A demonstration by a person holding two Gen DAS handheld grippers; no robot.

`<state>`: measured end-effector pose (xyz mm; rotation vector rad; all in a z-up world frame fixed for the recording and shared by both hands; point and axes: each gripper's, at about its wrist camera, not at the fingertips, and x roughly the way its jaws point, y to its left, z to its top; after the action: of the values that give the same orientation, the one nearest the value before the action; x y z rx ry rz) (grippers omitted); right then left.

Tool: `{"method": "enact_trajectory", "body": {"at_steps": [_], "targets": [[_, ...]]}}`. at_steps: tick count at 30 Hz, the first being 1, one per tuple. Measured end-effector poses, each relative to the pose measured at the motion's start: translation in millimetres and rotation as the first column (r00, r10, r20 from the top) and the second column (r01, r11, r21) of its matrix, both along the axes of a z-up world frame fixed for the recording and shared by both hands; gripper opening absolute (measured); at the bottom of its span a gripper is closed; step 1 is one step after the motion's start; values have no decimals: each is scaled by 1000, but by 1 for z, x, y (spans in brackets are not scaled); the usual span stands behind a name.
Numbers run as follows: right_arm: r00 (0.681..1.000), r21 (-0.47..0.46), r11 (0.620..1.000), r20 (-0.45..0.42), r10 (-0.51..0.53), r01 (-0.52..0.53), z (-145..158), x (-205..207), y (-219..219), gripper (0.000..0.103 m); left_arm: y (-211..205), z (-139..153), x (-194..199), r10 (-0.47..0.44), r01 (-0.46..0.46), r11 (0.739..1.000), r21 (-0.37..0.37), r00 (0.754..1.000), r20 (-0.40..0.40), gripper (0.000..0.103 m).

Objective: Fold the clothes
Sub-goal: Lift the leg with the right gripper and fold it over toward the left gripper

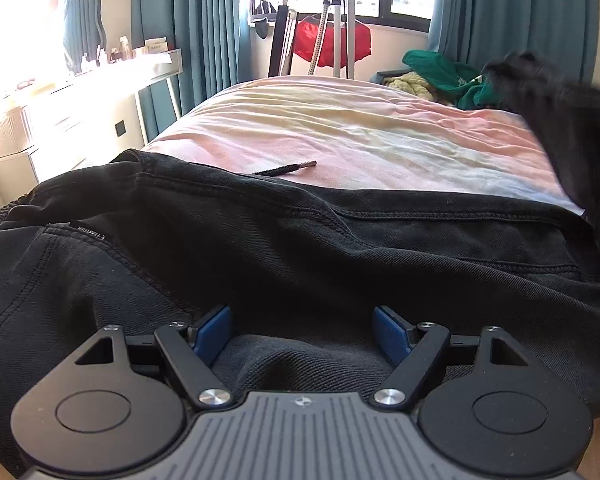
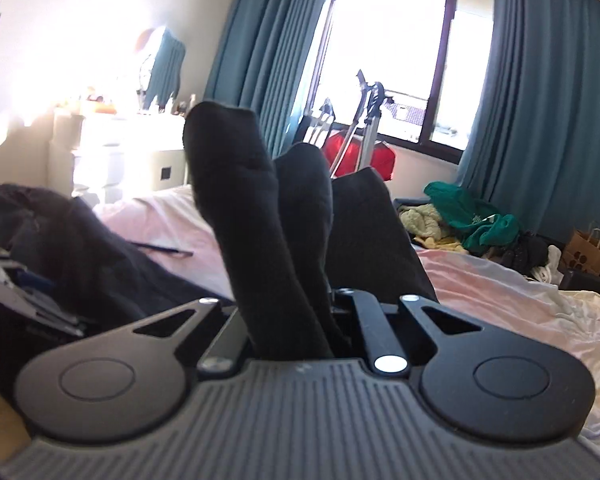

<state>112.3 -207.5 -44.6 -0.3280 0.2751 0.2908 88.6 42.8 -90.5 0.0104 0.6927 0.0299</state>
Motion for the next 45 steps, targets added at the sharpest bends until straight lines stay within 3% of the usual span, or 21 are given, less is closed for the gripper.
{"method": "enact_trajectory", "body": {"at_steps": [5,7,12,16,18,22,25,28,30,32,36,40,43,45], "targets": [[990,-297,951,-131,51,-89,-68,-11,63,9,15,23,-12,37,-33,997,-71,997,64,80],[993,-306,950,-116,34,-68,-65,-14,67,9,21,28,-15,49,-41,994,-102,996,78,80],[994,-139,990,-107,17,-32,-36,-27,75,9,30,36,-16,70,-56,989,-138,992,101,79],[986,-123,992,-167,19,-40,-56,-32,86,11,36,40,-15,80,-61,981,-183,992,98,80],[982,-81,996,-187,25,-41,-62,-26,81,11,36,40,-18,81,-62,983,-175,991,103,80],[969,120,993,-245,15,15,-56,-17,63,14,36,42,-27,74,-58,988,-141,991,115,80],[965,170,985,-263,23,23,-57,-18,60,19,39,49,-40,62,-50,993,-110,991,114,80],[959,227,974,-275,70,-6,-55,-18,58,38,41,56,-53,50,-41,996,-78,992,114,80],[951,281,958,-279,132,-51,-51,-19,57,70,43,61,-62,42,-36,998,-57,993,113,80],[945,332,938,-265,193,-99,-45,-27,58,84,55,71,-72,60,-50,994,-95,993,105,81],[936,381,912,-240,259,-154,-25,-43,57,83,96,92,-89,146,-128,969,-212,987,74,82],[953,450,870,-116,279,-200,16,-63,38,83,141,109,-103,175,-147,935,-323,983,61,86],[968,504,845,-60,242,-180,35,-67,18,83,166,111,-112,215,-182,912,-367,975,51,89],[982,504,855,-66,176,-119,34,-61,9,83,181,106,-117,255,-222,883,-413,967,26,89]]}}
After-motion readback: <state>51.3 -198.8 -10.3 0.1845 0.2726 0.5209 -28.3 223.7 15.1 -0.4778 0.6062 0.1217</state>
